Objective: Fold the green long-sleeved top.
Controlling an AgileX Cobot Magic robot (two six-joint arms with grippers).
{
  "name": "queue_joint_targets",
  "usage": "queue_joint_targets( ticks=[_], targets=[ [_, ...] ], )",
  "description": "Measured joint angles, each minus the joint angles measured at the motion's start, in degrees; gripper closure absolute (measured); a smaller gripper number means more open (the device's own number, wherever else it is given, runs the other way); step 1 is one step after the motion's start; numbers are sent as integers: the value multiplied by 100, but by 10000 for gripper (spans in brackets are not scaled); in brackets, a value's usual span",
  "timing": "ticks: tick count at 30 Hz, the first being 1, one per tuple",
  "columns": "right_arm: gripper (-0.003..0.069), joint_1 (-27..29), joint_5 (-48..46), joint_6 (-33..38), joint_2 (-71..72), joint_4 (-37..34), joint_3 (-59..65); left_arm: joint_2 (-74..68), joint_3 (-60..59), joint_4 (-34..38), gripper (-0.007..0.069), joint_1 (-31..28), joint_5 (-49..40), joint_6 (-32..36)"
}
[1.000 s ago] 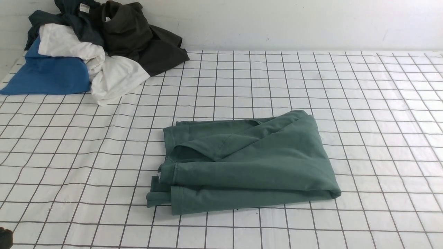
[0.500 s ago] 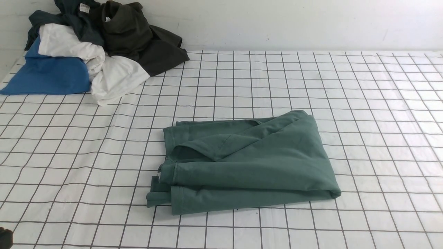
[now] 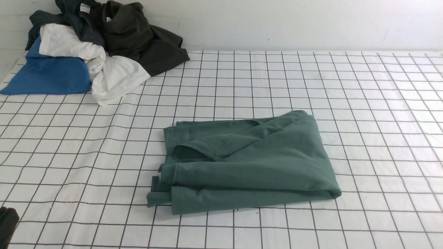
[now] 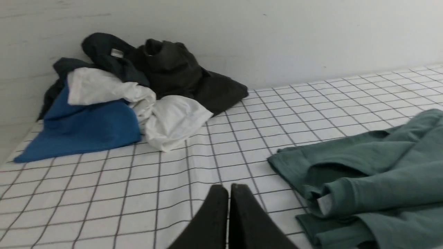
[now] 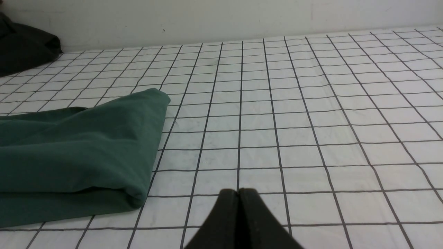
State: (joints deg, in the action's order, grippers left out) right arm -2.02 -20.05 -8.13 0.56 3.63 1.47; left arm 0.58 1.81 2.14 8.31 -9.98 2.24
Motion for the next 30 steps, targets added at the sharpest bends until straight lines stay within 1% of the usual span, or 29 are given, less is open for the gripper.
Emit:
queue_joint_targets(
  ticks=[2, 5, 9, 30],
  targets=[
    [673, 0, 0, 0, 0, 0, 0, 0, -268, -4, 632, -298, 137, 0],
    [673, 0, 0, 0, 0, 0, 0, 0, -325, -4, 632, -471, -15, 0],
    [673, 0, -2, 0, 0, 0, 0, 0, -338, 8, 632, -603, -988, 0],
    [673, 0, -2, 5, 0, 0, 0, 0, -338, 28, 631, -621, -1003, 0]
  ],
)
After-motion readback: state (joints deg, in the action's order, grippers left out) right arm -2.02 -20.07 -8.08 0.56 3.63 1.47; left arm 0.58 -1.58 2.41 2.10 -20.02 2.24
